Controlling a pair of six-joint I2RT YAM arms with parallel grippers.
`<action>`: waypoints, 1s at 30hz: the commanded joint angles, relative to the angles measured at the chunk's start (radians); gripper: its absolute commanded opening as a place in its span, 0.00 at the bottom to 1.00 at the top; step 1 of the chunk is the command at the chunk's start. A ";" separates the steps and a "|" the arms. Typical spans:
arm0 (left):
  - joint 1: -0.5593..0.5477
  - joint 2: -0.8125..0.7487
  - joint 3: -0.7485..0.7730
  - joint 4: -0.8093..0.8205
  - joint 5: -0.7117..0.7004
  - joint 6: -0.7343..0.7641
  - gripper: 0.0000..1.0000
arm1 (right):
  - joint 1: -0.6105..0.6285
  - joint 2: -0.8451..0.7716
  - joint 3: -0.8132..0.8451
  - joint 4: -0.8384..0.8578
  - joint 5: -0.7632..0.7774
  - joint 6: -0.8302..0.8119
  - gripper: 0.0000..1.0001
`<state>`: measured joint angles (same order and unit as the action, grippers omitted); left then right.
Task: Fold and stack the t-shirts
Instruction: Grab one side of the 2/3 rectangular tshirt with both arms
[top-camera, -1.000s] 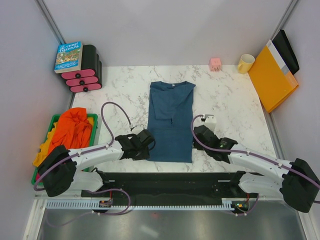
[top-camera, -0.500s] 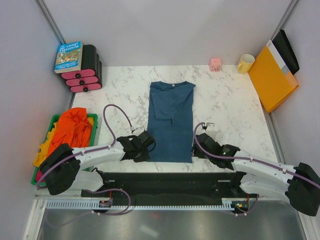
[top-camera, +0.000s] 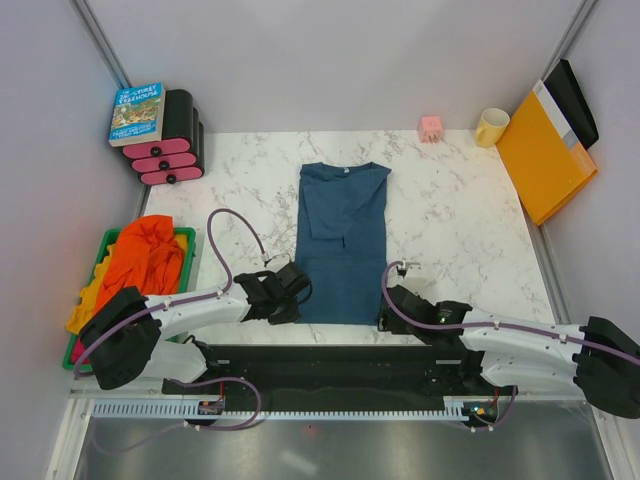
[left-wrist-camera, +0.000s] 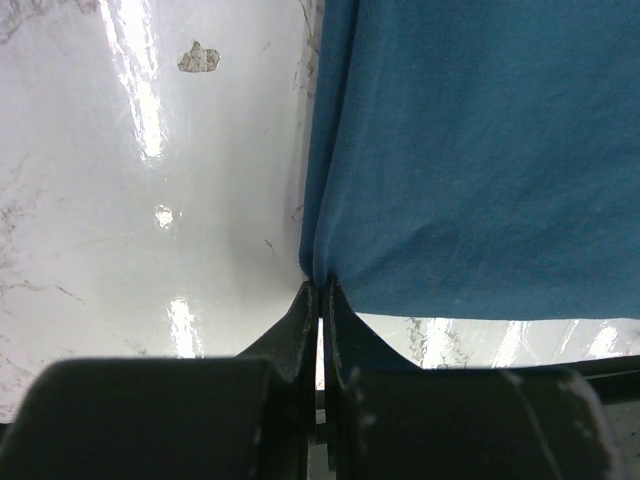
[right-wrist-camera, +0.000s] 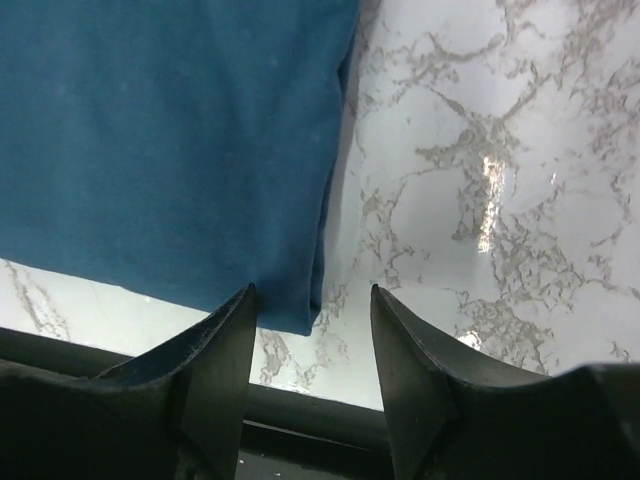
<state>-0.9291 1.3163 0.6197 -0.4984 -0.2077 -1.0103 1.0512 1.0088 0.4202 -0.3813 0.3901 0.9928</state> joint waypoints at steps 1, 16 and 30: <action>-0.011 0.029 -0.011 0.014 -0.010 -0.024 0.02 | 0.016 0.030 -0.026 0.005 0.021 0.067 0.56; -0.017 0.014 -0.005 0.006 -0.018 -0.025 0.02 | 0.044 0.134 -0.040 -0.028 -0.010 0.124 0.22; -0.186 -0.130 0.044 -0.098 -0.097 -0.118 0.02 | 0.322 -0.027 0.021 -0.220 0.237 0.331 0.00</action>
<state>-1.0309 1.2690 0.6197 -0.5331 -0.2329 -1.0328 1.2785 1.0466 0.4068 -0.4393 0.5018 1.2160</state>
